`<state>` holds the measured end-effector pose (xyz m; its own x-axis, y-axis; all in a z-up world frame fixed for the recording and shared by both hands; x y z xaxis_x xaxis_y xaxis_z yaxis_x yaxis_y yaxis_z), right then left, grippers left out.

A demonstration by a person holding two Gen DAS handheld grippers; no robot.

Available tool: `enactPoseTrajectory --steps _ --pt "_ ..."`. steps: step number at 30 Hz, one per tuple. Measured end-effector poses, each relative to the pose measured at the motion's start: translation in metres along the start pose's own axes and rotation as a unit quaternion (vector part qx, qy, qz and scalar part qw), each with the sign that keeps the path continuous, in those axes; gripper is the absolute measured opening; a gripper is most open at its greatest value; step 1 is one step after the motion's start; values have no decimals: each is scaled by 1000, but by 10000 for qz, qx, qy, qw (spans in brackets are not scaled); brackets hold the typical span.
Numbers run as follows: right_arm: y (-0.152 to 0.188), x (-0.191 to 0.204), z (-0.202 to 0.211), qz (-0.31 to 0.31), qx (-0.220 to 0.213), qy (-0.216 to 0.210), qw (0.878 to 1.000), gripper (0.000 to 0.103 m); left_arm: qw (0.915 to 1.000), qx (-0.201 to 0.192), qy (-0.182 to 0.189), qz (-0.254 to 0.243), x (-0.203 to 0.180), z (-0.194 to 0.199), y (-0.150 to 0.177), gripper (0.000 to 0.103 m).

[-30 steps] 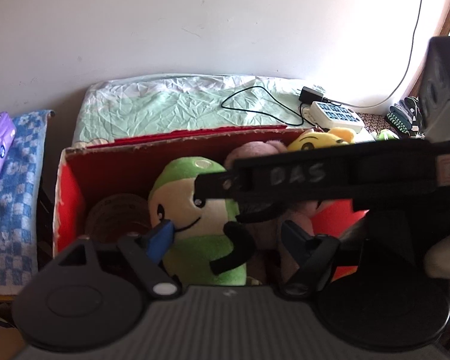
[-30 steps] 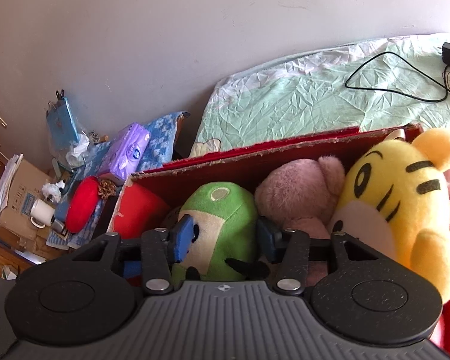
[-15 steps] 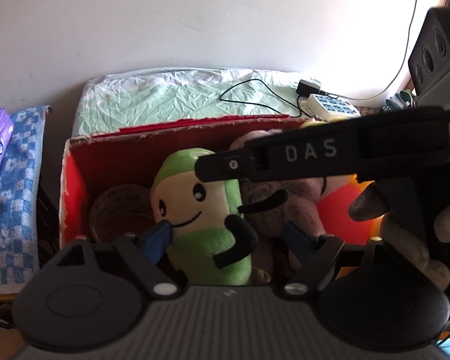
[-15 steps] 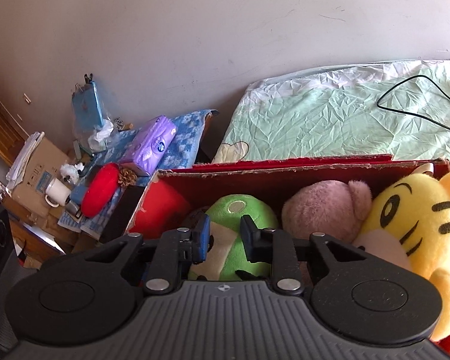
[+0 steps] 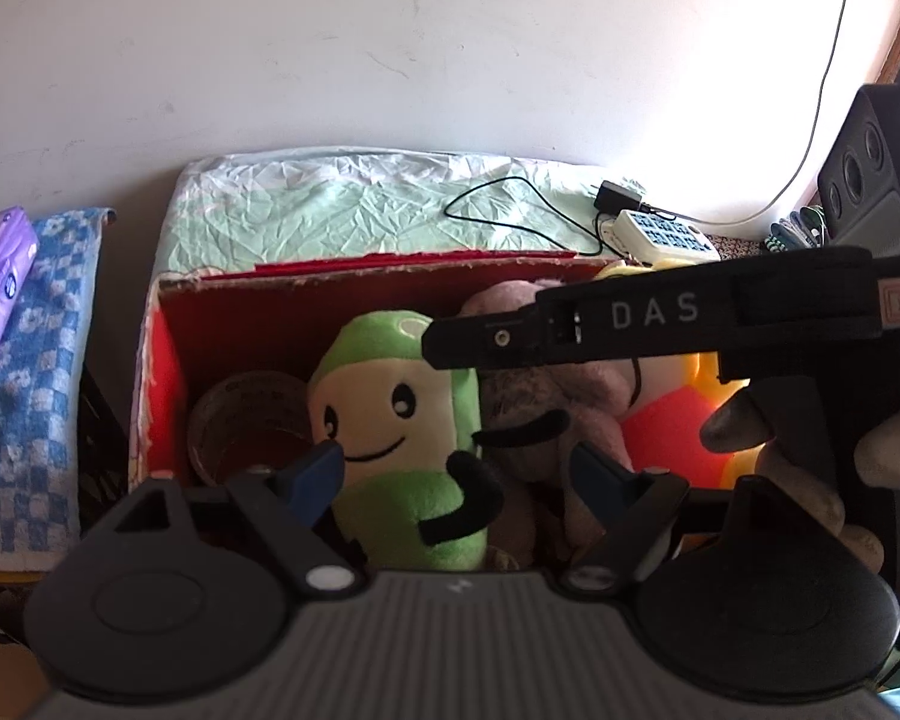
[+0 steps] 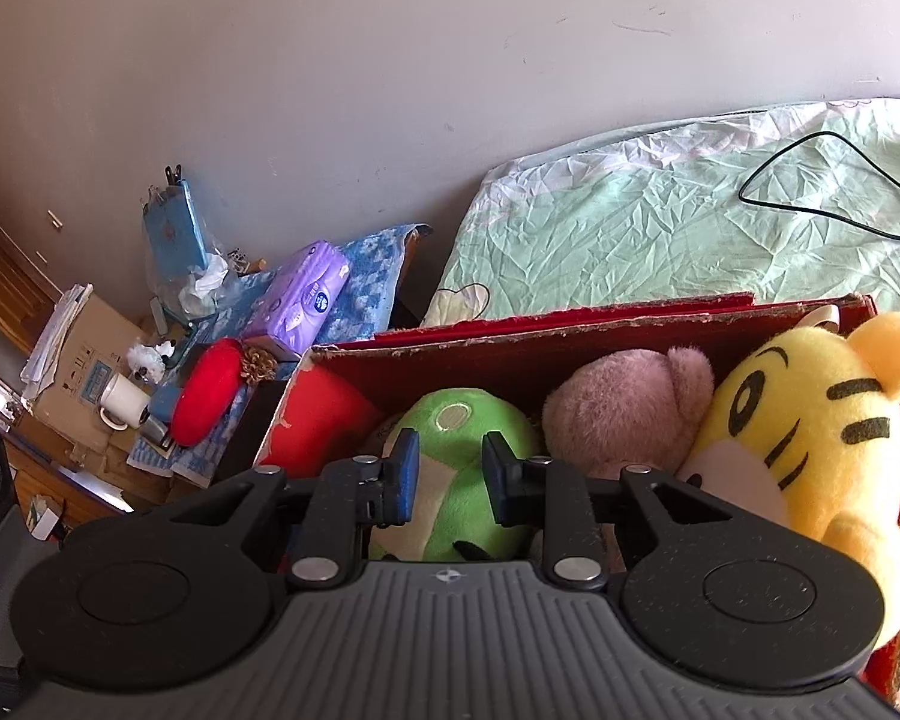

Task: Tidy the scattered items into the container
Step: 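Lower the green-capped doll into the red box and open the right gripper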

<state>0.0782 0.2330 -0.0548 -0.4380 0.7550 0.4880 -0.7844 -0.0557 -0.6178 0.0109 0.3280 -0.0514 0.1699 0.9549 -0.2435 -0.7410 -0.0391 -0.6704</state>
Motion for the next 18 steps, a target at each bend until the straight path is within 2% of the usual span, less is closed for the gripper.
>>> enactPoseTrajectory --steps 12,18 --pt "1 2 8 -15 -85 -13 10000 27 9999 -51 -141 61 6 7 1 84" --pt "5 1 13 -7 -92 148 9998 27 9996 -39 -217 196 8 7 0 86"
Point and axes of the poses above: each gripper's, at about its wrist camera, not at the fingertips, and z roughly against the way its jaws point, x to its left, y to its underside, the point moved 6 cm from there along -z, roughly the way its jaws point, and after that the axes turned 1 degree about -x, right-handed, at the moved point
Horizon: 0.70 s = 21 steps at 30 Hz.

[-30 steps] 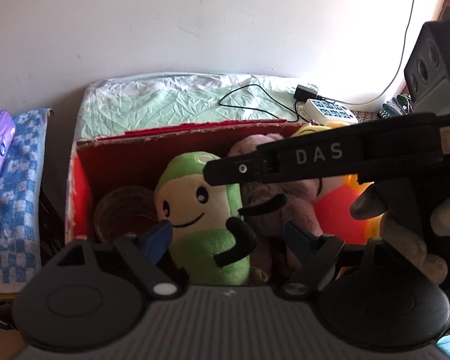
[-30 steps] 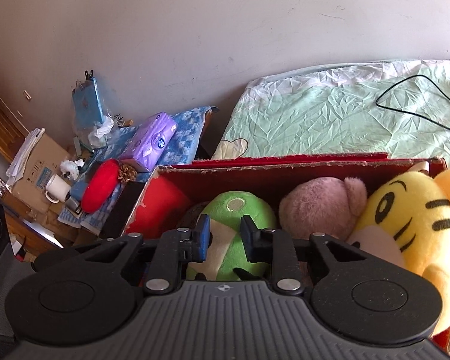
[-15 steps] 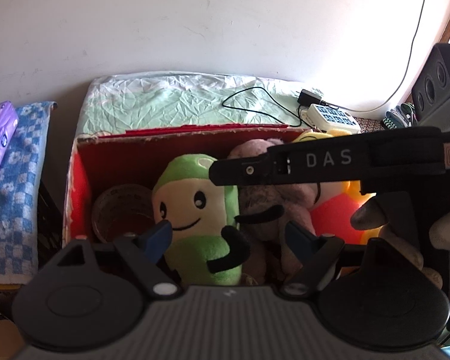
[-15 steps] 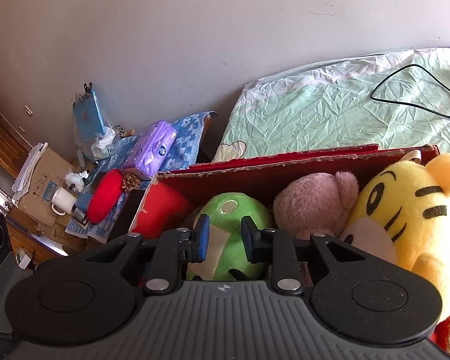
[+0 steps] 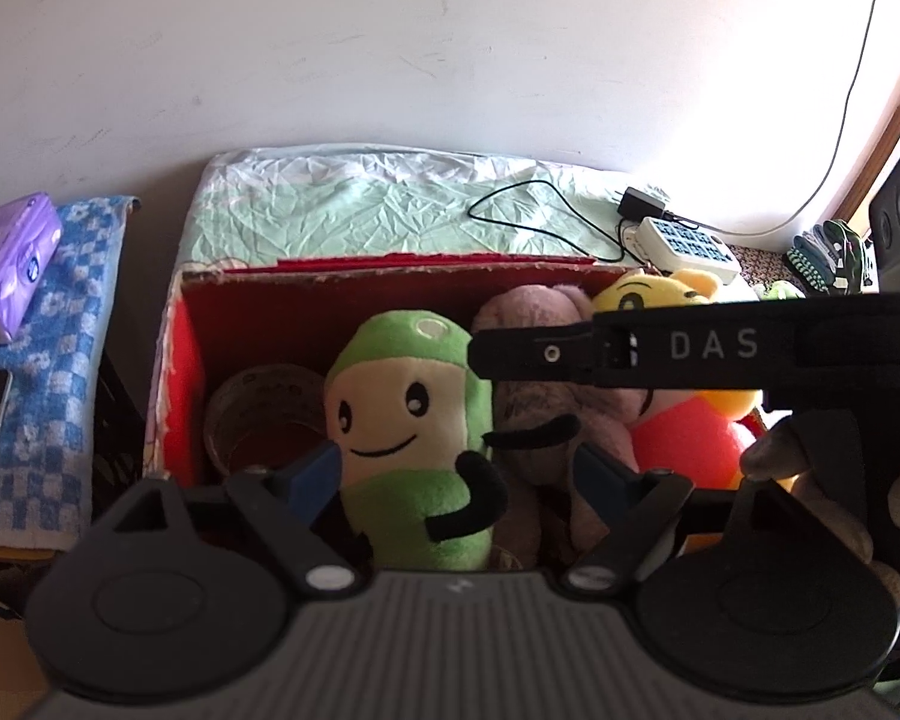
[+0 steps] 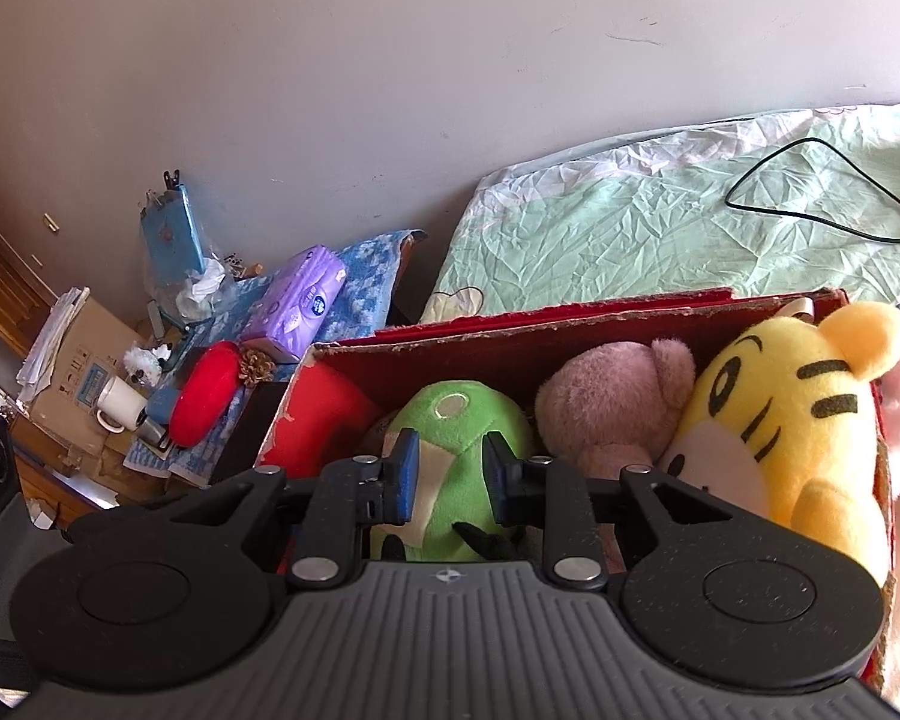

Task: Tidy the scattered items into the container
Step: 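Lower the green-capped doll into the red box and open the right gripper, then withdraw the right gripper from the box toward the white bunny plushes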

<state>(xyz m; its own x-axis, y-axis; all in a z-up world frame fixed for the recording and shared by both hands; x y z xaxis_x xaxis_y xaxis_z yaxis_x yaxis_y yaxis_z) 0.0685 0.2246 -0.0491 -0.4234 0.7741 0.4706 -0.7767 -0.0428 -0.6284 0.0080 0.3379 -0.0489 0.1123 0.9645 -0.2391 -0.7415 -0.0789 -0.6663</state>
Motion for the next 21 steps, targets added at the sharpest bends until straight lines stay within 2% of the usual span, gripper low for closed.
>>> enactPoseTrajectory --steps 9,14,18,21 --pt "10 -6 9 -45 7 223 9997 27 9993 149 -239 250 1 -2 6 87" --pt "15 -6 12 -53 7 307 9995 27 9978 311 -463 355 2 -6 10 87" --pt "18 -8 14 -102 -1 366 9993 27 9949 401 -825 416 1 -5 11 89" --pt "20 -10 16 -154 -9 398 9991 27 9936 420 -864 590 1 -3 10 90"
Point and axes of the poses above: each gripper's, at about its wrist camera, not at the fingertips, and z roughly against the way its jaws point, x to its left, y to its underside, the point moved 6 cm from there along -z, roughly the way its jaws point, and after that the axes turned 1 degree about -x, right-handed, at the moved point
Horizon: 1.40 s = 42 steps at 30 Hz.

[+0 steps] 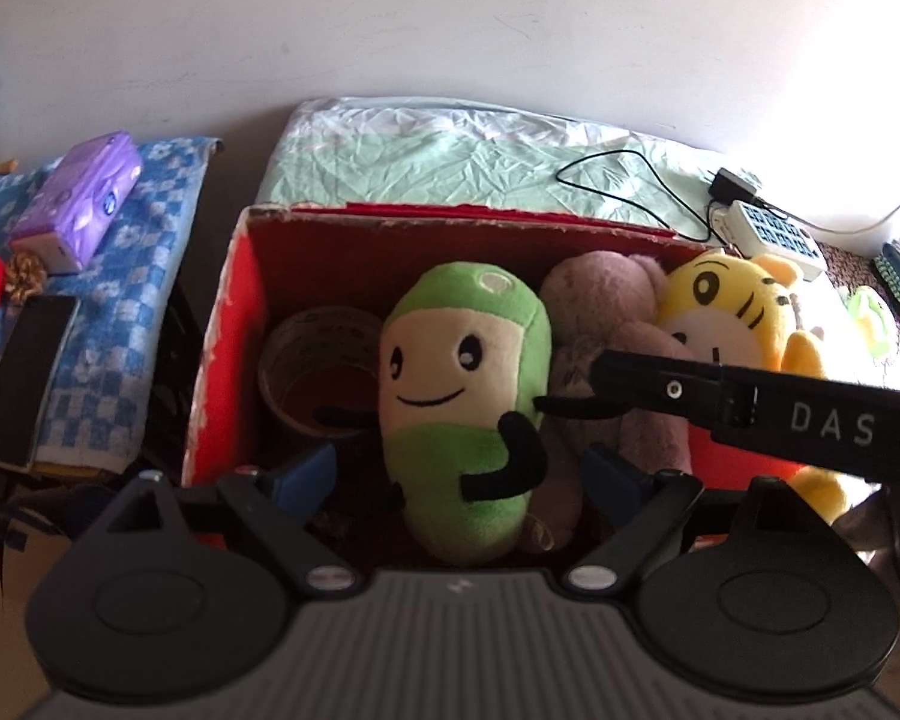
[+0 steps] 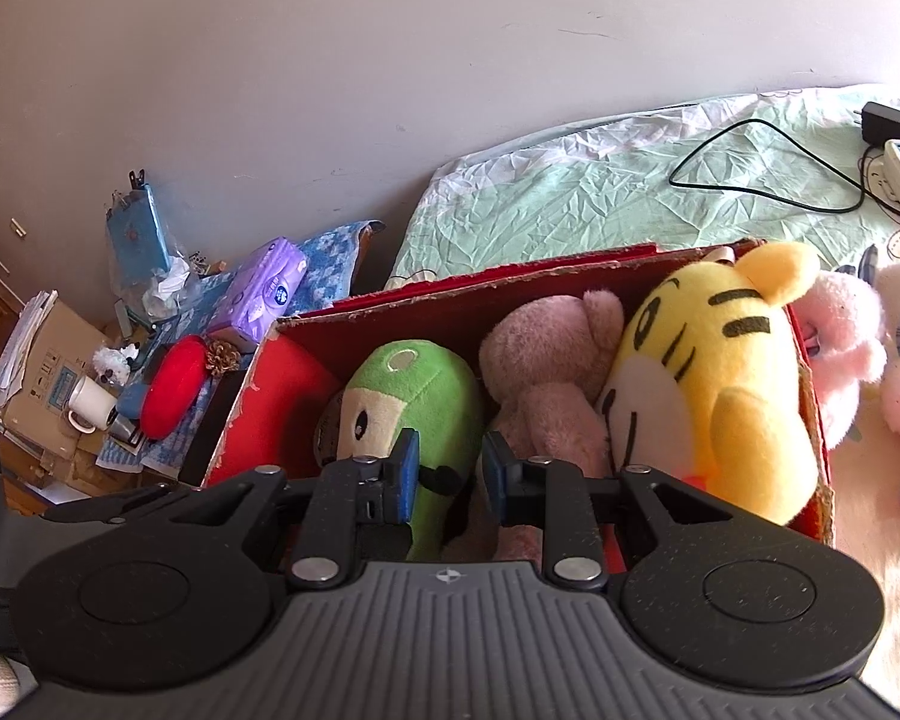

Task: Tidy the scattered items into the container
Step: 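Withdraw the right gripper from the box toward the white bunny plushes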

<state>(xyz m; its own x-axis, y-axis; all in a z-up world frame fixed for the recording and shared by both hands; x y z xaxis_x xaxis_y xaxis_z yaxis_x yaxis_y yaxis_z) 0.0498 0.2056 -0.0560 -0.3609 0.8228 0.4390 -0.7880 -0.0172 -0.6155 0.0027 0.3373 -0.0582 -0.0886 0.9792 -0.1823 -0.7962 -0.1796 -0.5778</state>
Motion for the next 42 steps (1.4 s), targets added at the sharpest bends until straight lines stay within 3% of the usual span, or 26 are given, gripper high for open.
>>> enactPoseTrajectory --steps 10,22,34,42 --pt "2 -7 13 -110 -115 65 9999 27 9987 -90 -425 -264 -17 8 -4 99" --pt "3 -7 28 -134 -264 62 9995 27 9949 -142 -878 -475 -28 15 -5 100" --pt "8 -7 46 -48 -459 175 9988 28 9956 -20 -824 -439 -34 11 2 99" --pt "14 -11 57 -42 -538 165 9984 29 9947 -124 -880 -510 -40 16 3 92"
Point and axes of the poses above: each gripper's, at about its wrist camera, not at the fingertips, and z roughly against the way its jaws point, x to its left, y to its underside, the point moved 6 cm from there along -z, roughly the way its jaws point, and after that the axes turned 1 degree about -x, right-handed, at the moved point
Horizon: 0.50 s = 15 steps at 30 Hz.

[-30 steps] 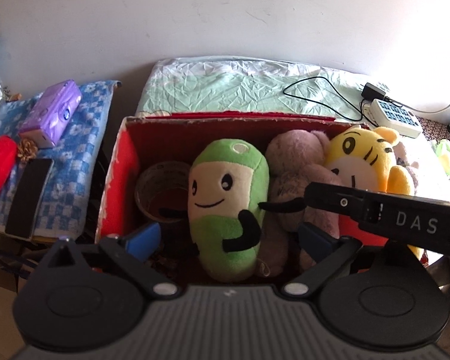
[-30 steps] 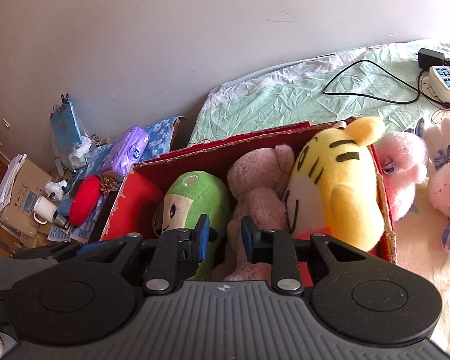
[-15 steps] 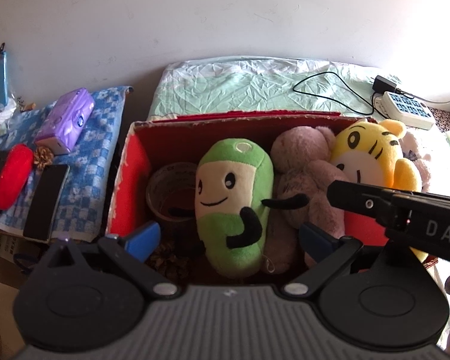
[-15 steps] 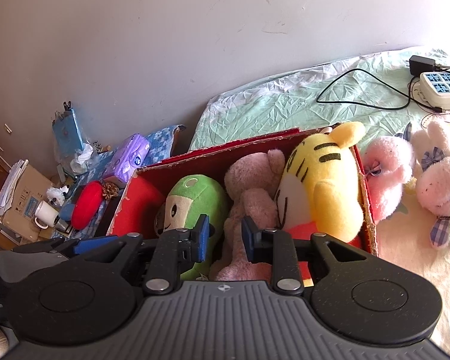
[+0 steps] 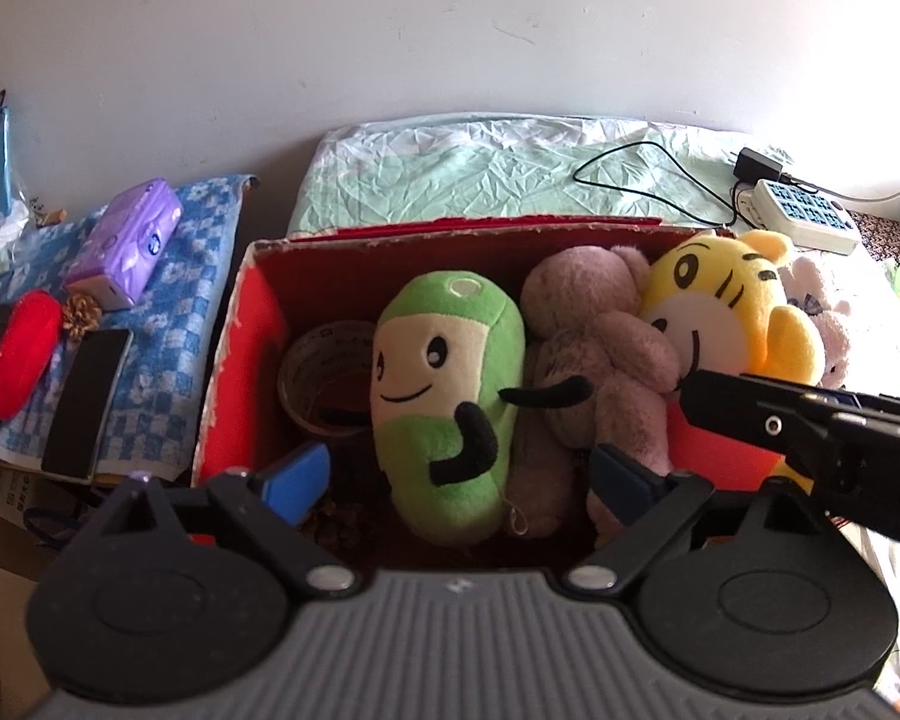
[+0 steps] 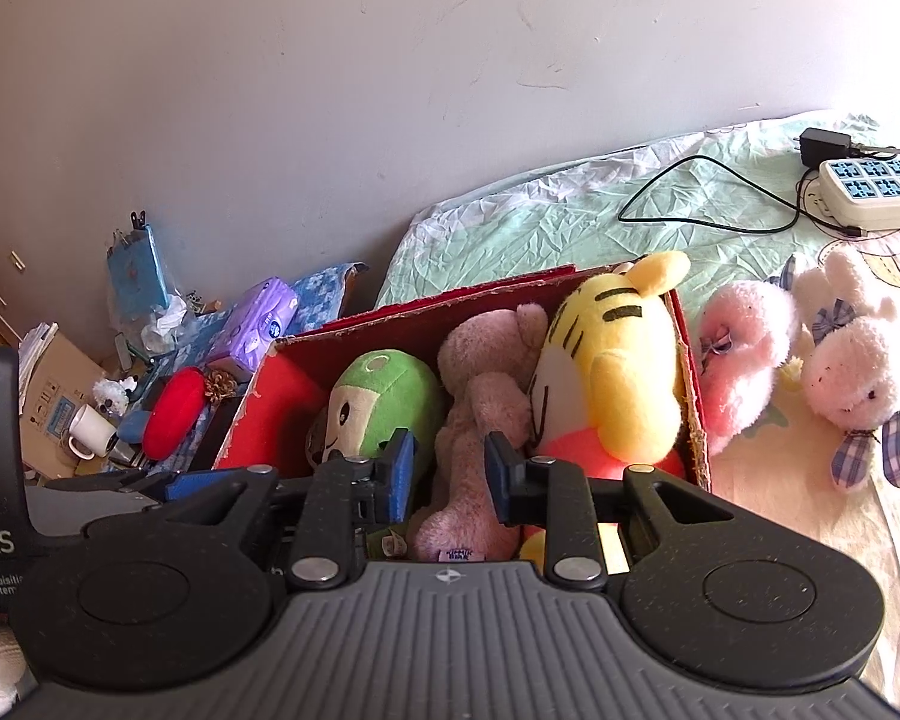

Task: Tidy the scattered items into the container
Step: 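Withdraw the right gripper from the box toward the white bunny plushes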

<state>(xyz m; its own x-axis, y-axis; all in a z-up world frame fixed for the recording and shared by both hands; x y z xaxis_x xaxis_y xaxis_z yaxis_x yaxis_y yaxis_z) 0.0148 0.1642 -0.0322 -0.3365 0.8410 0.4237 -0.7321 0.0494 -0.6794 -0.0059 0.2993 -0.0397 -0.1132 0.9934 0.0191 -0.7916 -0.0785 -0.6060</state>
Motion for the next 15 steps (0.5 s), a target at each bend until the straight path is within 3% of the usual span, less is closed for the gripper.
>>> enactPoseTrajectory --steps 7,15 --pt "3 -4 15 49 -148 -186 9997 32 9996 -208 -148 79 -2 13 -2 92" --pt "2 -28 41 135 -396 -586 9974 32 9952 -961 -192 48 -29 53 -11 98"
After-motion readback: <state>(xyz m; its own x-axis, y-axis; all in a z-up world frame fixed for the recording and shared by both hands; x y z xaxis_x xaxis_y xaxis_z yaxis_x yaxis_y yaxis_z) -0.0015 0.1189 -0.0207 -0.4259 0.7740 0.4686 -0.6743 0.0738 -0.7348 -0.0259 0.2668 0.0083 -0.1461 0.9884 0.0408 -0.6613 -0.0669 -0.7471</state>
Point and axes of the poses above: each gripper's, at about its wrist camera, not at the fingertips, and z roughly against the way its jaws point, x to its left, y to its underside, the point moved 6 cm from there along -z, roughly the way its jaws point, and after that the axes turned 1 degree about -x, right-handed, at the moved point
